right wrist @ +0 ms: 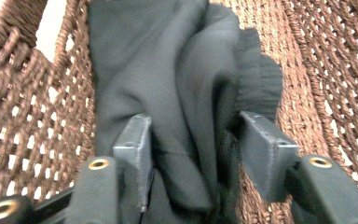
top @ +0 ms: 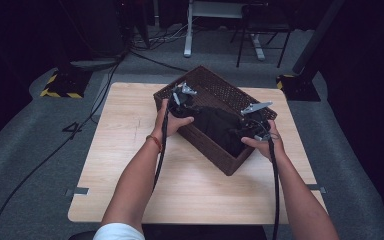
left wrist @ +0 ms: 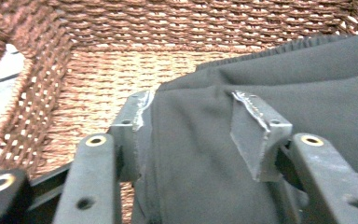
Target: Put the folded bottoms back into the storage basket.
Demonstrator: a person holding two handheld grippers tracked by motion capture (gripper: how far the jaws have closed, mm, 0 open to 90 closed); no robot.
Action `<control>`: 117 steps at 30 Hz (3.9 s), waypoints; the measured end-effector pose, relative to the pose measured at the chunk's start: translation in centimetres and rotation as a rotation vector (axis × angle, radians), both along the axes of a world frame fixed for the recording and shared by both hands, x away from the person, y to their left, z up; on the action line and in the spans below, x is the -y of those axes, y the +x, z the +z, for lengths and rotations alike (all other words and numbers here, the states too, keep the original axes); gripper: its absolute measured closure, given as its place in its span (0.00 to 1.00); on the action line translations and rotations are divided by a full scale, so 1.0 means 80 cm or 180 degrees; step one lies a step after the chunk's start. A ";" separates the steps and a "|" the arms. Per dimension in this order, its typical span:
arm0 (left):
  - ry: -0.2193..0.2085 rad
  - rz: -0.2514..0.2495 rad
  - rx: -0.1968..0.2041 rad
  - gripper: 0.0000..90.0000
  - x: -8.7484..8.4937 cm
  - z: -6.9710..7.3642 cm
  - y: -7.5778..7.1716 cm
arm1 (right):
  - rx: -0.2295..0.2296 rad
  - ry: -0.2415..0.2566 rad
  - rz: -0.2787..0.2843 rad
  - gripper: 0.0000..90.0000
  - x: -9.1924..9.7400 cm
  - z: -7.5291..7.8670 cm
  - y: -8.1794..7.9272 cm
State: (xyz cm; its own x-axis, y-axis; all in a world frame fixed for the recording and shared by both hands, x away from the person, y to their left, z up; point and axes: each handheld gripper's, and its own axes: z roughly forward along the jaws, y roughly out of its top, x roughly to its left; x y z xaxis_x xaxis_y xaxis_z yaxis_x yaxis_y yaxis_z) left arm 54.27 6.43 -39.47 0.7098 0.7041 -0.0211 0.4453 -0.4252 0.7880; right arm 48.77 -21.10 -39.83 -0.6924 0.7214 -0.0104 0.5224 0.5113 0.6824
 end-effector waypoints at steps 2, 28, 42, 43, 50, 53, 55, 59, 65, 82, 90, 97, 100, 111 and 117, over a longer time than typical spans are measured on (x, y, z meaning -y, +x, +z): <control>0.0012 0.0043 0.0031 0.45 -0.001 0.002 -0.001 | -0.0001 0.0050 -0.0063 0.47 0.003 0.002 0.002; 0.0085 -0.0157 0.0328 0.21 -0.025 0.045 -0.071 | 0.0468 -0.0117 0.0006 0.29 0.002 0.025 -0.031; 0.0319 -0.0309 0.0499 0.21 -0.040 0.047 -0.121 | 0.0648 -0.0118 0.0035 0.29 0.013 0.040 -0.060; 0.0337 -0.0314 0.0512 0.21 -0.041 0.047 -0.124 | 0.0666 -0.0117 0.0036 0.29 0.017 0.041 -0.064; 0.0398 -0.0297 0.0521 0.21 -0.055 0.041 -0.144 | 0.0732 -0.0119 0.0017 0.30 0.028 0.045 -0.077; 0.0461 -0.0276 0.0549 0.21 -0.062 0.037 -0.152 | 0.0778 -0.0140 0.0000 0.30 0.036 0.045 -0.086; 0.0495 -0.0262 0.0558 0.21 -0.065 0.035 -0.157 | 0.0789 -0.0144 -0.0001 0.30 0.037 0.045 -0.088; 0.0547 -0.0240 0.0577 0.21 -0.074 0.029 -0.166 | 0.0857 -0.0173 -0.0010 0.30 0.045 0.045 -0.101; 0.0571 -0.0235 0.0549 0.21 -0.085 0.017 -0.182 | 0.0907 -0.0205 0.0010 0.31 0.052 0.041 -0.116; 0.0778 -0.0096 0.0488 0.21 -0.129 -0.024 -0.221 | 0.0918 -0.0265 -0.0082 0.31 0.081 -0.002 -0.159; 0.0868 -0.0039 0.0454 0.21 -0.147 -0.046 -0.234 | 0.0839 -0.0273 -0.0178 0.31 0.097 -0.024 -0.168; 0.0948 0.0031 0.0401 0.20 -0.165 -0.067 -0.247 | 0.0747 -0.0244 -0.0296 0.31 0.120 -0.049 -0.176; 0.0946 0.0042 0.0383 0.20 -0.170 -0.071 -0.250 | 0.0704 -0.0208 -0.0311 0.30 0.126 -0.055 -0.179; 0.0821 0.0129 0.0257 0.19 -0.202 -0.097 -0.265 | 0.0493 -0.0083 -0.0540 0.29 0.161 -0.091 -0.187; 0.0719 0.0283 0.0094 0.19 -0.220 -0.117 -0.271 | 0.0392 -0.0066 -0.0612 0.28 0.175 -0.108 -0.192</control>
State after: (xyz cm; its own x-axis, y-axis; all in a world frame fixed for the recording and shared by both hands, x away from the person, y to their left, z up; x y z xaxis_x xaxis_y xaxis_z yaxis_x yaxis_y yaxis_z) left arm 32.61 24.00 -48.87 0.6427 0.7483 0.1639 0.4670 -0.5523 0.6905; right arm 33.41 -35.13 -48.46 -0.5349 0.8386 -0.1026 0.5250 0.4251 0.7373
